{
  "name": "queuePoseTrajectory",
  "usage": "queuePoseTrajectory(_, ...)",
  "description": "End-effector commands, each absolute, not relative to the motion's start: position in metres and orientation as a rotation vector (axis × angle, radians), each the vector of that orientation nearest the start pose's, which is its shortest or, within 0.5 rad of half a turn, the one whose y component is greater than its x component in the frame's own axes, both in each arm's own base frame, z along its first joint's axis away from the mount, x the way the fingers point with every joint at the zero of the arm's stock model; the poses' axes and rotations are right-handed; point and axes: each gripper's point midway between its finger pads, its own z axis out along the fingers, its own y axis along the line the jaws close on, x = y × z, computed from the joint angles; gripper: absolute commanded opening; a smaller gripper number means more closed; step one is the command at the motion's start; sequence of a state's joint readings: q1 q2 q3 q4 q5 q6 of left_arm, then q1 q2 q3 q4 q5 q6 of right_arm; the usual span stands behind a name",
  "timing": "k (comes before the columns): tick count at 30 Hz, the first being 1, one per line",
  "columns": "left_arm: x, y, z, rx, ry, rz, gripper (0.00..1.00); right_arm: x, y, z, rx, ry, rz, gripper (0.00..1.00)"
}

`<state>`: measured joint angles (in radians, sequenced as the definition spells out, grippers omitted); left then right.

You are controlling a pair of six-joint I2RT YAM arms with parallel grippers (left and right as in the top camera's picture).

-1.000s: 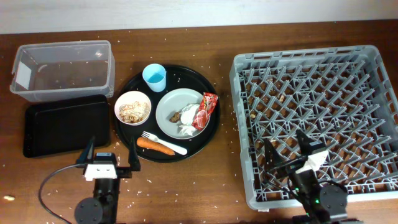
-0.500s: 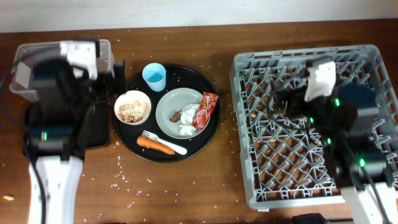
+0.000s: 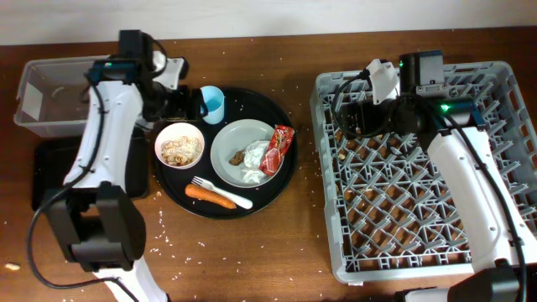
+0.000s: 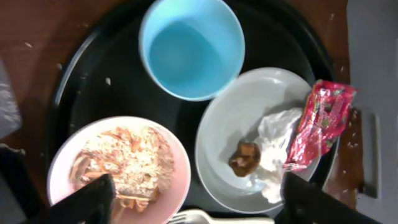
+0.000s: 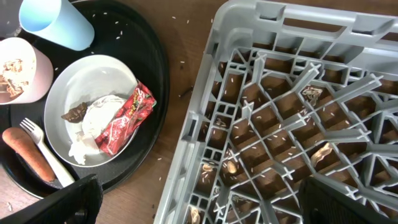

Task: Sort waste into correct bins and load items into the dishwasher rack
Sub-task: 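Reach the left gripper to the rice bowl and grasp its rim, then carry the bowl left and tip rice onto the black tray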

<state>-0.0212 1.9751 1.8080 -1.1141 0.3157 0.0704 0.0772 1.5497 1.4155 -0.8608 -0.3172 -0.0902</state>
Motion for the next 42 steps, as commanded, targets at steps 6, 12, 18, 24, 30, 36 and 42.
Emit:
queuePoseTrajectory(6, 0.399, -0.074, 0.074, -0.072, 3.014, -0.013, 0.38, 0.384, 0.087, 0.207, -0.346, 2.532, 0.426, 0.96)
queuePoseTrajectory(12, 0.403, -0.07, 0.051, -0.075, 2.975, 0.016, 0.31, 0.381, 0.087, 0.205, -0.344, 2.548, 0.428, 0.96)
queuePoseTrajectory(18, 0.406, -0.069, 0.042, -0.065, 2.953, 0.022, 0.25, 0.381, 0.085, 0.204, -0.342, 2.553, 0.42, 0.96)
queuePoseTrajectory(24, 0.408, -0.067, 0.023, -0.067, 2.974, 0.055, 0.22, 0.381, 0.083, 0.203, -0.337, 2.56, 0.4, 0.96)
queuePoseTrajectory(30, 0.41, -0.067, 0.019, -0.067, 2.976, 0.055, 0.13, 0.38, 0.081, 0.201, -0.332, 2.57, 0.388, 0.96)
queuePoseTrajectory(36, 0.419, -0.069, 0.037, -0.067, 2.96, 0.046, 0.01, 0.379, 0.081, 0.201, -0.332, 2.571, 0.388, 0.96)
queuePoseTrajectory(42, 0.411, -0.068, 0.061, -0.066, 3.017, 0.065, 0.01, 0.379, 0.081, 0.201, -0.332, 2.574, 0.388, 0.96)
